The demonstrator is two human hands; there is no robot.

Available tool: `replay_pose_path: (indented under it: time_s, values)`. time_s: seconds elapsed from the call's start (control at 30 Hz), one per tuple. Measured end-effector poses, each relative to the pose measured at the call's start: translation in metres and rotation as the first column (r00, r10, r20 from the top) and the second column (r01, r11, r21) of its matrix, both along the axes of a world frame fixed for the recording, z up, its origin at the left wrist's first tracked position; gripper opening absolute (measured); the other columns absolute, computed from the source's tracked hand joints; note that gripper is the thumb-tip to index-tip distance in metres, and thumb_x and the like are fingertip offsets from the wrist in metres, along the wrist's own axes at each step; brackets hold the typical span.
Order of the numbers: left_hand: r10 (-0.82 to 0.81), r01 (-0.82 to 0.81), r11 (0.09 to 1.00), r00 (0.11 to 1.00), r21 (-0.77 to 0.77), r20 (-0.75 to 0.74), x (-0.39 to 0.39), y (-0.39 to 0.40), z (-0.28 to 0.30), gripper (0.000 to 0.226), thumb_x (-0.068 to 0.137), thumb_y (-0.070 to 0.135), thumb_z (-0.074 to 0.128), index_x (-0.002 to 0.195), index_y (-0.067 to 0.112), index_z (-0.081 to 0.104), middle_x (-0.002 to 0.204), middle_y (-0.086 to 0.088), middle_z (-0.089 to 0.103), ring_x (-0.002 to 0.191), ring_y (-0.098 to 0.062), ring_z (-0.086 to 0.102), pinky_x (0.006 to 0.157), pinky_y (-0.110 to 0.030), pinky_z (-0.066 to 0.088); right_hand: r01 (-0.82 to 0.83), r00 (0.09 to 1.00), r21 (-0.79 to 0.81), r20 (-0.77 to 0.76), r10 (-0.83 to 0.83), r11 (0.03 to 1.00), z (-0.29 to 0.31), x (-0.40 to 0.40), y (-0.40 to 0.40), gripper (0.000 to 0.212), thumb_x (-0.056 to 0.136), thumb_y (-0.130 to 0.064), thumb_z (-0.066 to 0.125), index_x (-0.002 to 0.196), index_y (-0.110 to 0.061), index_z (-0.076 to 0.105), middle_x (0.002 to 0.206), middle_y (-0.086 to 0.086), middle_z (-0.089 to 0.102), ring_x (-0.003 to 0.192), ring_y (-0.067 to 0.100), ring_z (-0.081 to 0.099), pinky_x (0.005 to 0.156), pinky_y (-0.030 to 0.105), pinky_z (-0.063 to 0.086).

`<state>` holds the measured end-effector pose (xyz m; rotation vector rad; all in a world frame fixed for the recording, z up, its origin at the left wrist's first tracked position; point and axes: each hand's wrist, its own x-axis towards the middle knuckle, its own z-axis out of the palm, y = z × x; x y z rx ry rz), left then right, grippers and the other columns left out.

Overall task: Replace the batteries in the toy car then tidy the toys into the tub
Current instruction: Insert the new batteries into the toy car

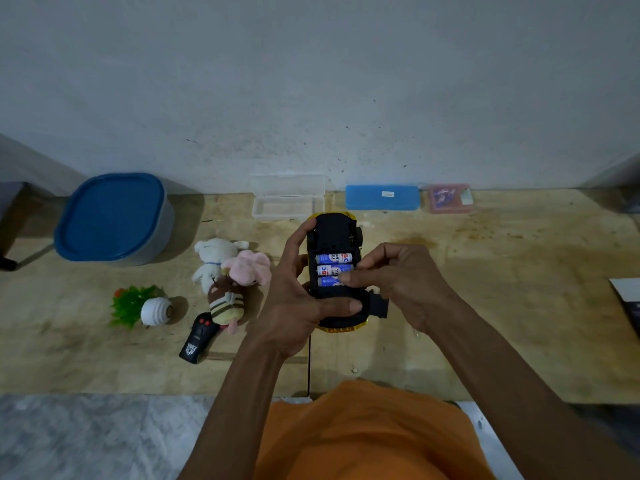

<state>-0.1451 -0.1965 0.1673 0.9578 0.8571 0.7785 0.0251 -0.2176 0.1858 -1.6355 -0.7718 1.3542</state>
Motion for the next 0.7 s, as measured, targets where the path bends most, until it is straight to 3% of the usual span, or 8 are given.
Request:
replay_pose_path:
  time_s: [0.1, 0.2, 0.3, 0.37, 0.43, 0.5, 0.6, 0.7]
  values:
    - [-0.005, 0.005, 1.0, 1.0, 0.001, -0.023, 0.001, -0.001, -0.006, 0.119, 0.058, -0.027, 0.079, 0.149, 0.036, 0.038, 0.138, -0.012, 0.056, 0.103, -0.037, 0.072, 0.074, -0.046, 0.062, -0.01, 1.0, -0.037, 0.026, 0.011, 0.999, -0.006, 0.002, 0.003, 0.03, 0.062, 0.004, 0.09, 0.069, -0.002, 0.061, 0.064, 0.007, 0.064, 0.045, 0.0, 0.06, 0.04, 0.016, 0.044]
    - [-0.02, 0.019, 1.0, 0.998, -0.017, -0.062, 0.005, 0.0, -0.015, 0.117, 0.06, -0.027, 0.079, 0.149, 0.038, 0.038, 0.137, -0.009, 0.056, 0.104, -0.036, 0.072, 0.075, -0.047, 0.062, -0.028, 0.997, -0.026, 0.072, 0.03, 0.999, -0.02, 0.005, 0.003, 0.03, 0.06, -0.001, 0.092, 0.068, -0.006, 0.064, 0.065, 0.007, 0.067, 0.059, 0.016, 0.064, 0.053, 0.037, 0.057]
    - [-0.012, 0.008, 0.999, 0.994, -0.035, -0.107, 0.007, 0.007, -0.024, 0.117, 0.062, -0.026, 0.079, 0.15, 0.038, 0.036, 0.136, -0.01, 0.057, 0.104, -0.033, 0.072, 0.074, -0.044, 0.062, 0.06, 0.998, 0.045, 0.024, -0.061, 0.997, -0.039, 0.018, 0.007, 0.02, 0.072, -0.01, 0.088, 0.075, -0.009, 0.068, 0.069, 0.0, 0.068, 0.061, 0.005, 0.062, 0.055, 0.018, 0.052]
    - [0.013, -0.021, 0.998, 0.99, -0.055, -0.141, 0.004, 0.014, -0.029, 0.117, 0.062, -0.028, 0.077, 0.149, 0.038, 0.036, 0.127, -0.002, 0.065, 0.102, -0.029, 0.072, 0.074, -0.043, 0.062, 0.181, 0.971, 0.052, 0.147, -0.187, 0.982, -0.064, 0.032, 0.011, 0.015, 0.079, -0.02, 0.084, 0.078, -0.012, 0.071, 0.073, -0.006, 0.07, 0.062, 0.0, 0.061, 0.061, 0.018, 0.052]
    - [0.042, -0.058, 0.994, 0.983, -0.087, -0.177, -0.003, 0.019, -0.034, 0.118, 0.058, -0.028, 0.079, 0.146, 0.039, 0.038, 0.116, 0.004, 0.071, 0.1, -0.029, 0.072, 0.075, -0.044, 0.063, 0.162, 0.895, 0.02, 0.418, -0.156, 0.987, -0.105, 0.048, 0.014, 0.01, 0.082, -0.019, 0.081, 0.084, -0.012, 0.074, 0.079, -0.004, 0.071, 0.073, 0.008, 0.065, 0.076, 0.029, 0.057]
    - [0.066, -0.089, 0.991, 0.976, -0.102, -0.209, -0.006, 0.024, -0.037, 0.124, 0.049, -0.023, 0.085, 0.144, 0.042, 0.041, 0.122, -0.004, 0.066, 0.101, -0.03, 0.072, 0.076, -0.047, 0.062, 0.014, 0.786, -0.129, 0.614, 0.069, 0.992, -0.144, 0.055, 0.01, 0.011, 0.085, -0.02, 0.076, 0.095, -0.014, 0.075, 0.089, 0.0, 0.071, 0.09, 0.019, 0.068, 0.084, 0.034, 0.056]
    - [0.061, -0.09, 0.99, 0.967, -0.106, -0.247, -0.006, 0.025, -0.039, 0.126, 0.045, -0.021, 0.087, 0.145, 0.04, 0.041, 0.127, -0.006, 0.061, 0.1, -0.027, 0.073, 0.076, -0.047, 0.062, -0.132, 0.519, -0.418, 0.743, 0.422, 0.899, -0.18, 0.058, -0.001, 0.02, 0.089, -0.038, 0.065, 0.104, -0.026, 0.069, 0.113, -0.001, 0.065, 0.117, 0.029, 0.052, 0.094, 0.04, 0.043]
    - [0.055, -0.09, 0.989, 0.961, -0.12, -0.272, -0.007, 0.021, -0.038, 0.12, 0.055, -0.026, 0.08, 0.148, 0.037, 0.039, 0.127, -0.007, 0.061, 0.098, -0.024, 0.074, 0.075, -0.044, 0.063, -0.147, 0.386, -0.454, 0.792, 0.473, 0.879, -0.192, 0.058, -0.005, 0.036, 0.088, -0.055, 0.061, 0.117, -0.033, 0.064, 0.128, -0.004, 0.057, 0.124, 0.028, 0.043, 0.098, 0.042, 0.035]
